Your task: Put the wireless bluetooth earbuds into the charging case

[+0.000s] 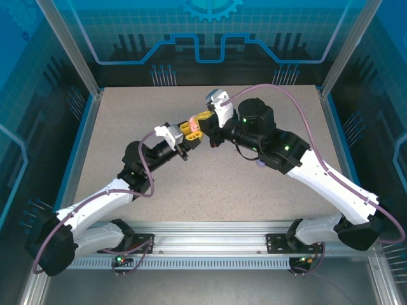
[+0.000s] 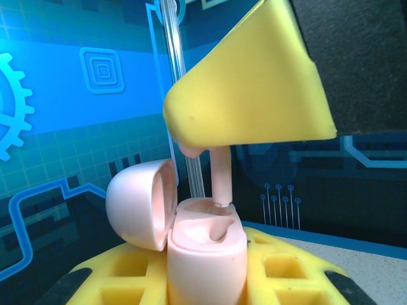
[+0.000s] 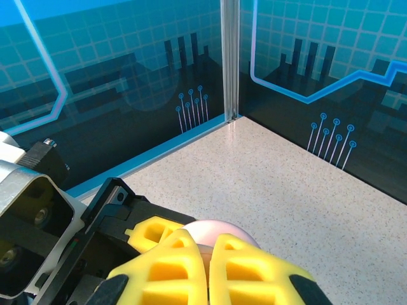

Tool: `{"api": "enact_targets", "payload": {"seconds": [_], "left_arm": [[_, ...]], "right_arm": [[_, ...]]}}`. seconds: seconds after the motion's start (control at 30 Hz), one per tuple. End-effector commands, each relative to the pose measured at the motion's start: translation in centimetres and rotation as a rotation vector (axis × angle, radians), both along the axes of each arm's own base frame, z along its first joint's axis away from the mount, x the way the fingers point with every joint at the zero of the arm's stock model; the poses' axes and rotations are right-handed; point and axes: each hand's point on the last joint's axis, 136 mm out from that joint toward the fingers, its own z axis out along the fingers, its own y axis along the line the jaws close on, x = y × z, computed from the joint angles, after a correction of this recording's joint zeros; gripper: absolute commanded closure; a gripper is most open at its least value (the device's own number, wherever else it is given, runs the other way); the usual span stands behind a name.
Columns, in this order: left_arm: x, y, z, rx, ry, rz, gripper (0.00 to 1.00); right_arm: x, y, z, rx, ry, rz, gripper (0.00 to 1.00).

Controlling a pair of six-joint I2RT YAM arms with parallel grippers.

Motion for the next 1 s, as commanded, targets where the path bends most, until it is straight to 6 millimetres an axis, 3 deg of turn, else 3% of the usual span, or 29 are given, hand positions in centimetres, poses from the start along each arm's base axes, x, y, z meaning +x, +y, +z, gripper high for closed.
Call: {"api": "enact_targets", "payload": {"seconds": [0.0, 0.53, 0.97], "left_arm": [[-1.0, 0.2, 3.0, -0.037, -0.086, -0.013, 1.0], [-1.2, 0.3, 3.3, -0.037, -0.099, -0.01, 1.0], [-1.2, 0.4, 3.5, -0.042, -0.101, -0.004, 1.0]], "right_arm": [[-0.2, 0.1, 1.9, 0.057, -0.019, 0.013, 0.97], [0.4, 0.7, -0.8, 0.006, 0.032, 0.01, 0.98], [-1.3, 0.9, -2.3, -0.041, 0.049, 0.101, 0.98]]}}
